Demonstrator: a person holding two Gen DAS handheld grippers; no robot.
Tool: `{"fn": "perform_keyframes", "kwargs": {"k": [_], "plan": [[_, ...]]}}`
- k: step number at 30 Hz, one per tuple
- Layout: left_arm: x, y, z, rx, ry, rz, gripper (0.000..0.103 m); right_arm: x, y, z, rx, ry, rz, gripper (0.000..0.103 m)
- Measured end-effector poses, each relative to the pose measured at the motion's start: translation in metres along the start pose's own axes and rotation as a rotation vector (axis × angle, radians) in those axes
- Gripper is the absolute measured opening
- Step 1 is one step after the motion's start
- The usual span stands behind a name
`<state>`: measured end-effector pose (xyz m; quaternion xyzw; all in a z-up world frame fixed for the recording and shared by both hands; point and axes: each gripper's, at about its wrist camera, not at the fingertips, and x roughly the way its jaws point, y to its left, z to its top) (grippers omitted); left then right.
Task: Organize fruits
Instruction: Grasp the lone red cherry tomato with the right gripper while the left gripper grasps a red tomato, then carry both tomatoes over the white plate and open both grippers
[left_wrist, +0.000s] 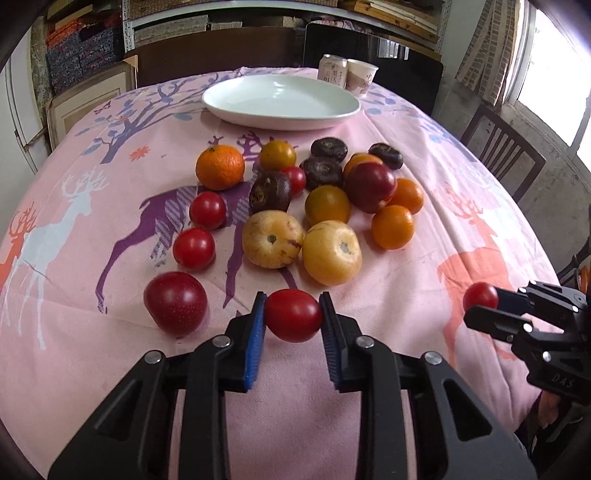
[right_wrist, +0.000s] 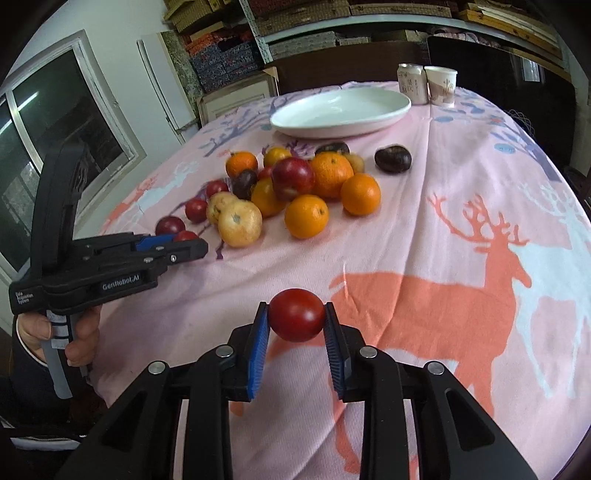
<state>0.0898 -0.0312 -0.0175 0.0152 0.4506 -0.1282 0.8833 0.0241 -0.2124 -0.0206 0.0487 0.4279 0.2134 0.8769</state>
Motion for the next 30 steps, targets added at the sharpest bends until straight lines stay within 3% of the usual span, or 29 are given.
{"fn": "perform_keyframes", "kwargs": {"k": [4, 7, 10, 13, 17, 22, 26, 27, 29, 30], "plan": [[-0.029, 0.008, 0.031, 0.004, -0.085, 0.001, 0.028, -0.033, 0.011, 0.046, -0.05, -0.182, 0.012, 0.029], [-0.045, 0.017, 0.067, -0.005, -0.166, 0.046, 0.028, -0.048, 0.018, 0.086, -0.086, -0.329, 0.019, 0.029], [-0.047, 0.031, 0.108, -0.046, -0.215, 0.069, 0.028, -0.04, 0.019, 0.124, -0.085, -0.401, 0.027, 0.029], [-0.031, 0.042, 0.143, -0.083, -0.21, 0.071, 0.028, -0.012, 0.016, 0.156, -0.075, -0.38, -0.002, 0.029], [0.016, 0.046, 0.173, -0.09, -0.144, 0.05, 0.028, 0.042, 0.001, 0.185, -0.016, -0.277, -0.043, 0.029], [0.085, 0.05, 0.191, -0.102, -0.047, 0.044, 0.028, 0.111, -0.029, 0.197, 0.074, -0.128, -0.12, 0.03], [0.122, 0.059, 0.204, -0.142, 0.011, 0.007, 0.028, 0.14, -0.044, 0.2, 0.111, -0.055, -0.165, 0.031], [0.127, 0.06, 0.203, -0.152, 0.023, -0.004, 0.031, 0.143, -0.046, 0.201, 0.116, -0.043, -0.171, 0.032], [0.13, 0.064, 0.204, -0.183, 0.025, -0.015, 0.042, 0.146, -0.05, 0.203, 0.119, -0.03, -0.188, 0.048], [0.129, 0.066, 0.205, -0.195, 0.024, -0.018, 0.052, 0.145, -0.05, 0.205, 0.11, -0.039, -0.198, 0.049]]}}
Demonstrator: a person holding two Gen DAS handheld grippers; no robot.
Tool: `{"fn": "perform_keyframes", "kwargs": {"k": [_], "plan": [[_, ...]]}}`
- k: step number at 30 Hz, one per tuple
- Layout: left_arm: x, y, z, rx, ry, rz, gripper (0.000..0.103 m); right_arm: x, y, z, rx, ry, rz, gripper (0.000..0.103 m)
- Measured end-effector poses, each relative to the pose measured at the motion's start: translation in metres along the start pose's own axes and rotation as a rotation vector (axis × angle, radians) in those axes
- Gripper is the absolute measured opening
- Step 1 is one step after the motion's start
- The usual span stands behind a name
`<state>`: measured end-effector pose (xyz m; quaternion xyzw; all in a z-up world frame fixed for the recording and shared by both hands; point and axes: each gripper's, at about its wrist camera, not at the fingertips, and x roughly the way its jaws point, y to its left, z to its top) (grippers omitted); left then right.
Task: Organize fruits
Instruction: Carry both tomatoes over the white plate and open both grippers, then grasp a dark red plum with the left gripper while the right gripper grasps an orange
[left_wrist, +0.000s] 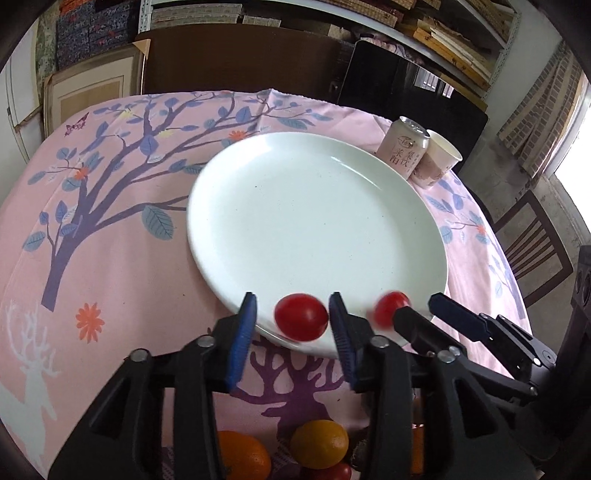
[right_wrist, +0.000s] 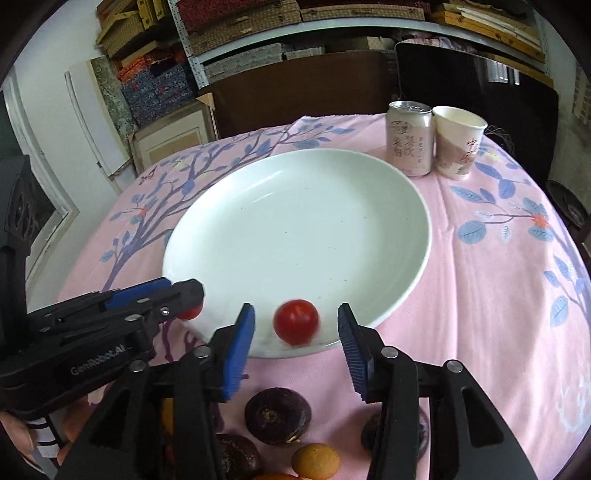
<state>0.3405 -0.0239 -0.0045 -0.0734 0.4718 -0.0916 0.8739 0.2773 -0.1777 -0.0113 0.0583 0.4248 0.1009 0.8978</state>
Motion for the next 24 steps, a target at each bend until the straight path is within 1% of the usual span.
{"fn": "perform_keyframes", "kwargs": {"k": [1, 2, 3, 5, 7, 8, 9, 10, 12, 17, 20, 22, 24], "plan": [[-0.002, 0.002, 0.001, -0.009, 0.002, -0.016, 0.056, -0.004, 0.0, 0.0, -0.015, -0.006, 0.005, 0.049], [-0.005, 0.004, 0.0, -0.013, 0.002, -0.031, 0.064, -0.006, -0.001, 0.0, -0.022, -0.002, 0.014, 0.049], [-0.009, 0.005, 0.0, -0.013, -0.006, -0.033, 0.07, -0.01, -0.003, 0.0, -0.023, 0.004, 0.017, 0.049], [-0.022, 0.008, -0.005, -0.004, -0.029, -0.017, 0.074, -0.022, -0.007, -0.004, -0.02, -0.004, 0.03, 0.049], [-0.038, 0.011, -0.016, 0.016, -0.036, -0.01, 0.082, -0.039, -0.012, -0.013, -0.032, -0.014, 0.065, 0.059], [-0.047, 0.014, -0.024, 0.025, -0.045, 0.008, 0.089, -0.05, -0.013, -0.02, -0.041, -0.026, 0.075, 0.063], [-0.058, 0.017, -0.033, 0.035, -0.065, 0.02, 0.09, -0.061, -0.015, -0.028, -0.049, -0.04, 0.081, 0.07], [-0.067, 0.021, -0.042, 0.052, -0.081, 0.026, 0.09, -0.071, -0.017, -0.037, -0.062, -0.051, 0.086, 0.072], [-0.082, 0.026, -0.063, 0.089, -0.094, 0.051, 0.09, -0.088, -0.017, -0.058, -0.109, -0.046, 0.091, 0.073], [-0.104, 0.037, -0.119, 0.136, -0.076, 0.106, 0.09, -0.113, -0.011, -0.11, -0.197, -0.006, 0.112, 0.073], [-0.112, 0.038, -0.149, 0.18, -0.078, 0.162, 0.09, -0.119, -0.002, -0.138, -0.256, 0.011, 0.084, 0.073], [-0.116, 0.037, -0.165, 0.201, -0.075, 0.178, 0.09, -0.117, 0.003, -0.151, -0.275, 0.026, 0.07, 0.073], [-0.119, 0.036, -0.177, 0.22, -0.063, 0.18, 0.09, -0.114, 0.006, -0.158, -0.274, 0.043, 0.068, 0.073]]}}
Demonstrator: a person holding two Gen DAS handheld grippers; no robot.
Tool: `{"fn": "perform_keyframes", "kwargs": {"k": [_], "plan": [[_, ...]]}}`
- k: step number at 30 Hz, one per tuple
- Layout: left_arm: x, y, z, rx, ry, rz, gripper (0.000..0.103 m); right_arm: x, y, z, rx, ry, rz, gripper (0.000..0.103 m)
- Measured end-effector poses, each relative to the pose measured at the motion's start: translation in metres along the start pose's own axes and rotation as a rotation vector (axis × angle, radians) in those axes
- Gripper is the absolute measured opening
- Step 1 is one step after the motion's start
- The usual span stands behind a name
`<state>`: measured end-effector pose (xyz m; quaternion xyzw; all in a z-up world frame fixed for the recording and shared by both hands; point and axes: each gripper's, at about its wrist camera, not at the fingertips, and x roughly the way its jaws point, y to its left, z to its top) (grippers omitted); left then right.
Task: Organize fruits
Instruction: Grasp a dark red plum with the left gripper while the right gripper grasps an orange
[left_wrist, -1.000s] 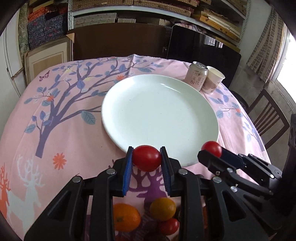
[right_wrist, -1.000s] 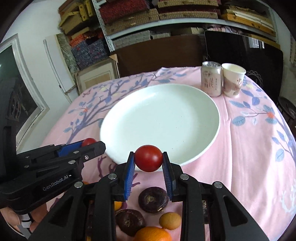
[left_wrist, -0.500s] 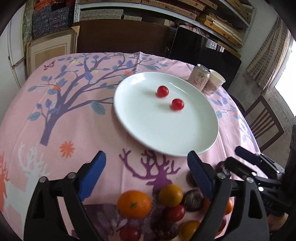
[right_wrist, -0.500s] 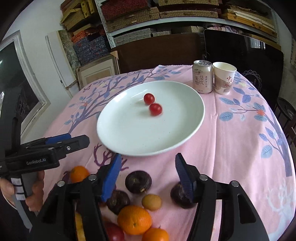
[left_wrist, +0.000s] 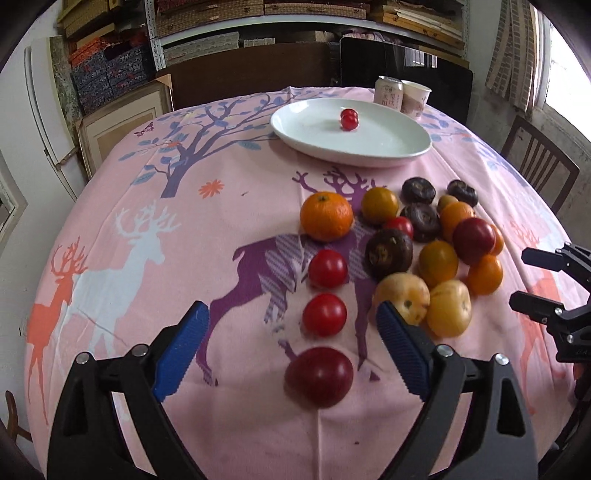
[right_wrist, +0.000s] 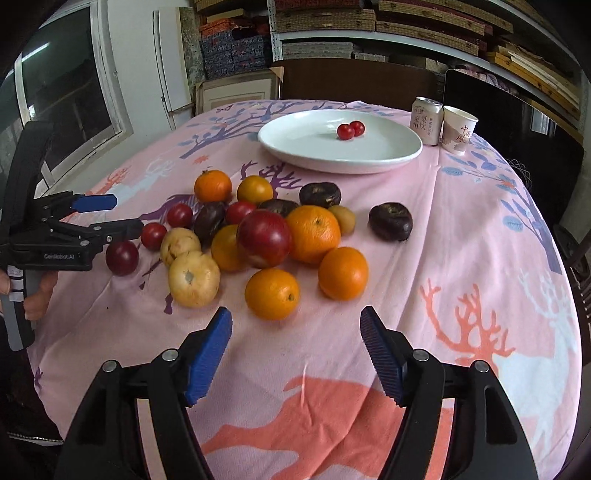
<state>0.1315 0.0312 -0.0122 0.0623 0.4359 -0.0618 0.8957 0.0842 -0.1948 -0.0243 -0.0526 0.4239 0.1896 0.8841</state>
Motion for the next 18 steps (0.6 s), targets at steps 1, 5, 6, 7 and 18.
{"fn": "perform_keyframes", "kwargs": {"k": [1, 5, 6, 7, 18], "plan": [[-0.001, -0.002, -0.006, 0.011, 0.003, -0.001, 0.09, 0.002, 0.003, -0.001, -0.003, 0.008, -0.001, 0.072], [-0.002, -0.004, -0.018, 0.028, 0.013, 0.016, 0.09, 0.018, 0.011, 0.005, -0.023, 0.055, -0.002, 0.053], [-0.002, -0.003, -0.019, 0.024, 0.018, 0.014, 0.09, 0.023, 0.013, 0.007, -0.031, 0.065, -0.005, 0.051], [-0.001, -0.002, -0.021, 0.018, 0.023, 0.012, 0.09, 0.027, 0.015, 0.009, -0.036, 0.07, -0.005, 0.051], [0.016, -0.002, -0.019, 0.005, 0.087, -0.093, 0.039, 0.035, 0.009, 0.015, 0.0, 0.076, 0.02, 0.037]]}}
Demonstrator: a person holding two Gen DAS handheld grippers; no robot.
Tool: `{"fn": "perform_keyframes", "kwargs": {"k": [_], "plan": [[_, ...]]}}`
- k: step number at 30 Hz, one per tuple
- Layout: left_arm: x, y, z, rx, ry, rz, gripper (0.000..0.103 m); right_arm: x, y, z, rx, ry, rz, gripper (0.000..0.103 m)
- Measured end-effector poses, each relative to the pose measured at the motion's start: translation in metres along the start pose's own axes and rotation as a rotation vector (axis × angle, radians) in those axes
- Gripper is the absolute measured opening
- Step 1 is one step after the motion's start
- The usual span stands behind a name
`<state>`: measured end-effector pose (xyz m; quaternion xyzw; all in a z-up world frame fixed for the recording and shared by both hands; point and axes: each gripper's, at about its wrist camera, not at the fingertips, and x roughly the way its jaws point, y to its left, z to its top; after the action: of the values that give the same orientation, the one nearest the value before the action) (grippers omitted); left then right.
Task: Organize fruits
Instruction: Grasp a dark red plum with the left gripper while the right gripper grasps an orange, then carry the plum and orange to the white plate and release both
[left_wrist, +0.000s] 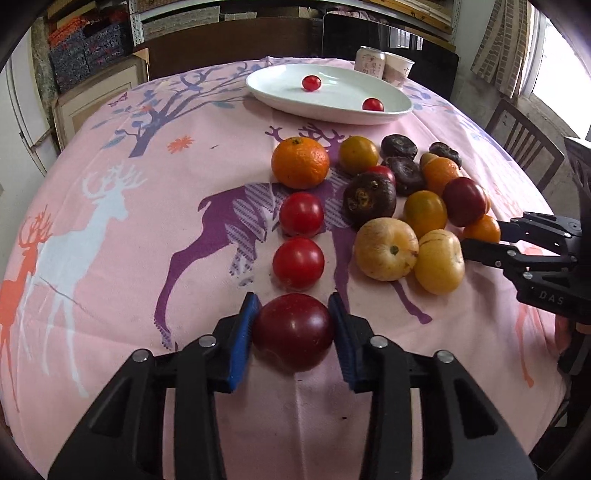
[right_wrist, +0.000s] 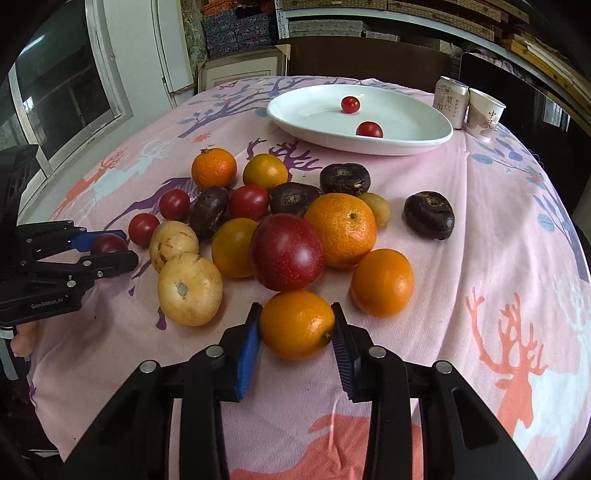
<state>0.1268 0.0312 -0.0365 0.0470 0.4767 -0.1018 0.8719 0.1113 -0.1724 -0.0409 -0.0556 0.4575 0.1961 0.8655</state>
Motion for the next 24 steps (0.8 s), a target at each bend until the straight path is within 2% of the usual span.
{"fn": "perform_keyframes", "kwargs": {"k": [1, 4, 7, 9, 12, 15, 17, 19, 21, 24], "plan": [[0.0, -0.003, 0.0, 0.019, 0.002, 0.007, 0.039, -0.004, -0.002, -0.001, 0.006, -0.006, -0.002, 0.037], [-0.01, -0.008, 0.005, 0.024, -0.001, -0.052, 0.038, -0.02, -0.01, -0.004, 0.02, -0.041, -0.001, 0.037], [-0.036, -0.011, 0.025, 0.015, -0.092, -0.084, 0.038, -0.048, -0.018, 0.004, 0.037, -0.147, 0.001, 0.037], [-0.049, -0.013, 0.047, -0.006, -0.173, -0.082, 0.038, -0.068, -0.023, 0.015, 0.046, -0.247, -0.019, 0.037], [-0.054, -0.016, 0.087, -0.036, -0.283, -0.034, 0.038, -0.086, -0.025, 0.039, 0.047, -0.397, -0.06, 0.037], [-0.034, -0.019, 0.134, -0.097, -0.324, -0.002, 0.038, -0.076, -0.024, 0.069, 0.044, -0.489, -0.1, 0.037], [-0.008, -0.018, 0.163, -0.152, -0.3, 0.006, 0.038, -0.052, -0.026, 0.092, 0.053, -0.443, -0.106, 0.037], [0.024, -0.014, 0.185, -0.209, -0.238, -0.008, 0.038, -0.025, -0.03, 0.111, 0.075, -0.363, -0.097, 0.037], [0.056, -0.011, 0.198, -0.247, -0.161, -0.014, 0.038, 0.001, -0.035, 0.128, 0.093, -0.286, -0.106, 0.037], [0.086, -0.006, 0.204, -0.269, -0.109, 0.023, 0.038, 0.034, -0.03, 0.141, 0.063, -0.208, -0.132, 0.037]]}}
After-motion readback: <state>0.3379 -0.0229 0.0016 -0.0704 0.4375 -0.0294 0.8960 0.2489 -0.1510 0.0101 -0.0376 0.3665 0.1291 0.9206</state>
